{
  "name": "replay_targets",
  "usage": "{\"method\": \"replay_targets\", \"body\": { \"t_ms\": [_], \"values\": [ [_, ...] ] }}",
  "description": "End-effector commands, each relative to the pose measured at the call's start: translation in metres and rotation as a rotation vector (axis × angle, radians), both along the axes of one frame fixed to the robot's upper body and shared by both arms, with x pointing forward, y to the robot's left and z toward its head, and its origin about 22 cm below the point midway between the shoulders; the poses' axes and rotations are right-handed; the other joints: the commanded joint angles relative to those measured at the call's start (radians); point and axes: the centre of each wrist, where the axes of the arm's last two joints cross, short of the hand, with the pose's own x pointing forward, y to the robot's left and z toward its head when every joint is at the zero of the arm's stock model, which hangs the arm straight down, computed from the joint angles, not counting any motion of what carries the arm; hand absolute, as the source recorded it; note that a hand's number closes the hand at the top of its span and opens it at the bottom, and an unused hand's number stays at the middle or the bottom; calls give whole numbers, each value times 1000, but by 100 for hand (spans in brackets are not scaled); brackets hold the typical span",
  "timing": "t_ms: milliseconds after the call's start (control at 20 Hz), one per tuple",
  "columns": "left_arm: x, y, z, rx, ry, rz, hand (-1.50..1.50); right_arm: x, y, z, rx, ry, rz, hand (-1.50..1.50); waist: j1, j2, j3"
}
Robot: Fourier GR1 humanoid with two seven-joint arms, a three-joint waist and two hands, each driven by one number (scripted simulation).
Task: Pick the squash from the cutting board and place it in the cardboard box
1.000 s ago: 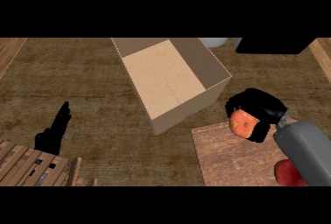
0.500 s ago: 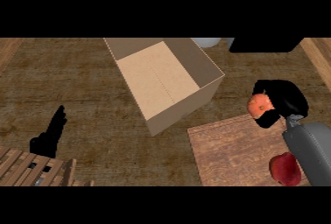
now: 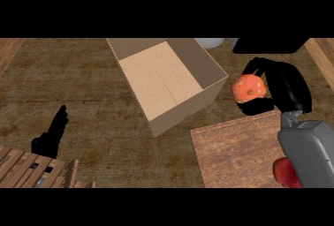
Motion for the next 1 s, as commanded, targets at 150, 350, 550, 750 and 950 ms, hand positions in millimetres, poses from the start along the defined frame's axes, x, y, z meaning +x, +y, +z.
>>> {"method": "replay_targets", "body": {
  "t_ms": [150,350,550,750,950],
  "values": [
    [21,-8,15,23,-69,-59,0,-5,25,53,175,-157,134,150,21,4,27],
    [24,-17,19,27,-68,-60,0,-15,75,75,194,-144,180,150,26,3,26],
    [29,-16,22,26,-64,-78,0,10,99,97,193,-129,152,150,39,8,26],
    [25,-10,22,27,-76,-76,0,25,137,97,165,-91,124,150,49,9,26],
    [35,-6,29,47,-82,-89,0,51,146,103,155,-41,134,150,49,13,26]
  ]
}}
